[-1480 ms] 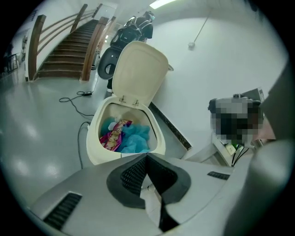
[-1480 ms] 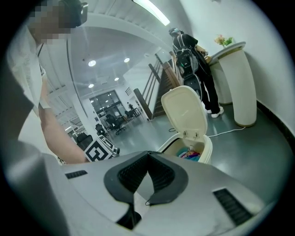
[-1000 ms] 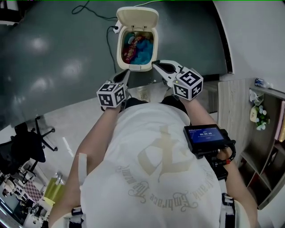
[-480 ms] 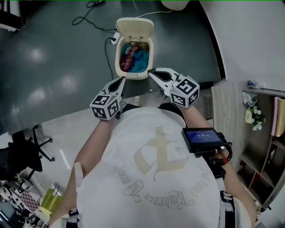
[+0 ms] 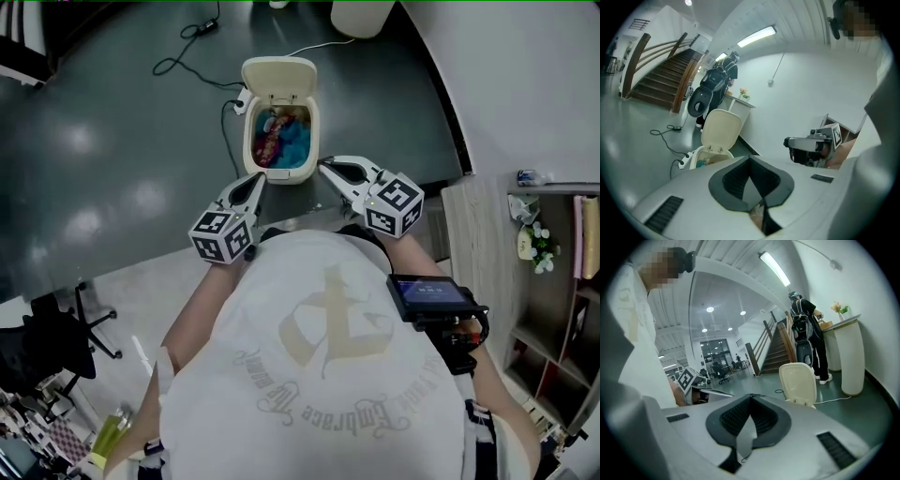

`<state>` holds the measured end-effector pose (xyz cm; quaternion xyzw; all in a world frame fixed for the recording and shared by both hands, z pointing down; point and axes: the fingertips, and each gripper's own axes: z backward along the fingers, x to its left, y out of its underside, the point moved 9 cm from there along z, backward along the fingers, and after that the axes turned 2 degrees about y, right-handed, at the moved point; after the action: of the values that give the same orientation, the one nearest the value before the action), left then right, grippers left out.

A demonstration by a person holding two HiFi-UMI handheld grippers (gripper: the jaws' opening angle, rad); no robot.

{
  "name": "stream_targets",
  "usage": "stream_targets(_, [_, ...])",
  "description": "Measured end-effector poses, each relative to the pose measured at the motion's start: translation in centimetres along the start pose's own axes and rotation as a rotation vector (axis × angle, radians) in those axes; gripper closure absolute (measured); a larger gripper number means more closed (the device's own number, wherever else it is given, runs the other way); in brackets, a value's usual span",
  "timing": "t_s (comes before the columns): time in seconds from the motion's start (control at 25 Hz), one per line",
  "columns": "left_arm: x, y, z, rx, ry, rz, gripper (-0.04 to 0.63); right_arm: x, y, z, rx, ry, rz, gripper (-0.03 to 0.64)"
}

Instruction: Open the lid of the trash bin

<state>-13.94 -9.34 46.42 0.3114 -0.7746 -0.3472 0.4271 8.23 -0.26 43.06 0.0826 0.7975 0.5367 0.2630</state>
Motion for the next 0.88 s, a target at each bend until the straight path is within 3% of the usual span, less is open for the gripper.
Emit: stream_targets(0.88, [-0.4,0.5,-0.2,0.022,0.019,-0.029,0.589,0.1,1.5,1.0,-0.022,0.039,-0.031,0.614])
